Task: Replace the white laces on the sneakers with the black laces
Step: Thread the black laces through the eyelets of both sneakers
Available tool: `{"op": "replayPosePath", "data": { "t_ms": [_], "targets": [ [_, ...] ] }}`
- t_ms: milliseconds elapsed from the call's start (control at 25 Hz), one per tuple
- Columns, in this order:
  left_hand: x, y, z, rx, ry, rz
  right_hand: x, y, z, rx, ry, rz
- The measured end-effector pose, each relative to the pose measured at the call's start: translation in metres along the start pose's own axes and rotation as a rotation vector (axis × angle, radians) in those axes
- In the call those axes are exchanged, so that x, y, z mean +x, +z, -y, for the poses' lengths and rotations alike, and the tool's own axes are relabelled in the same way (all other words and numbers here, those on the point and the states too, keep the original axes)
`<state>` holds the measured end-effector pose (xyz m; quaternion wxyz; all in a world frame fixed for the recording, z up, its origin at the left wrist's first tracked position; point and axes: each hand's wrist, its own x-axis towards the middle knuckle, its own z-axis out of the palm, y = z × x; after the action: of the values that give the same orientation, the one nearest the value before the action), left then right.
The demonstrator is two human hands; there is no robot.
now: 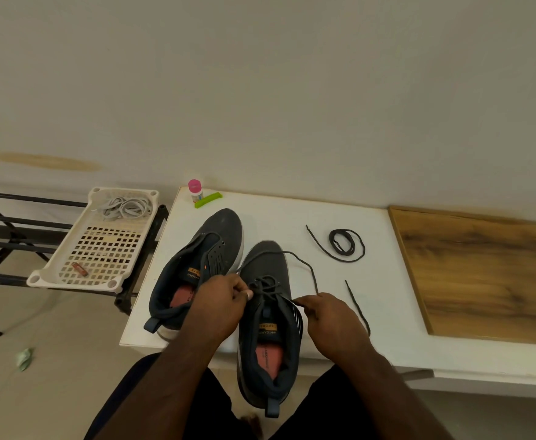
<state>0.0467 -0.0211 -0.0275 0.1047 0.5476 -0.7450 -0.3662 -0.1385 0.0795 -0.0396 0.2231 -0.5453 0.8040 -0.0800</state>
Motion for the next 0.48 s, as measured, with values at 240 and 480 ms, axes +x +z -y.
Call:
{"op": "replayPosePath", "data": {
  "t_ms": [240, 480],
  "targets": [
    [0.001, 0.002, 0.0, 0.001, 0.003, -0.021, 0.003, -0.005, -0.002, 0.052, 0.052, 0.014],
    [-0.004, 0.005, 0.002, -0.018, 0.041, 0.004, 0.006, -0.015, 0.02, 0.234, -0.124, -0.007]
  ]
}}
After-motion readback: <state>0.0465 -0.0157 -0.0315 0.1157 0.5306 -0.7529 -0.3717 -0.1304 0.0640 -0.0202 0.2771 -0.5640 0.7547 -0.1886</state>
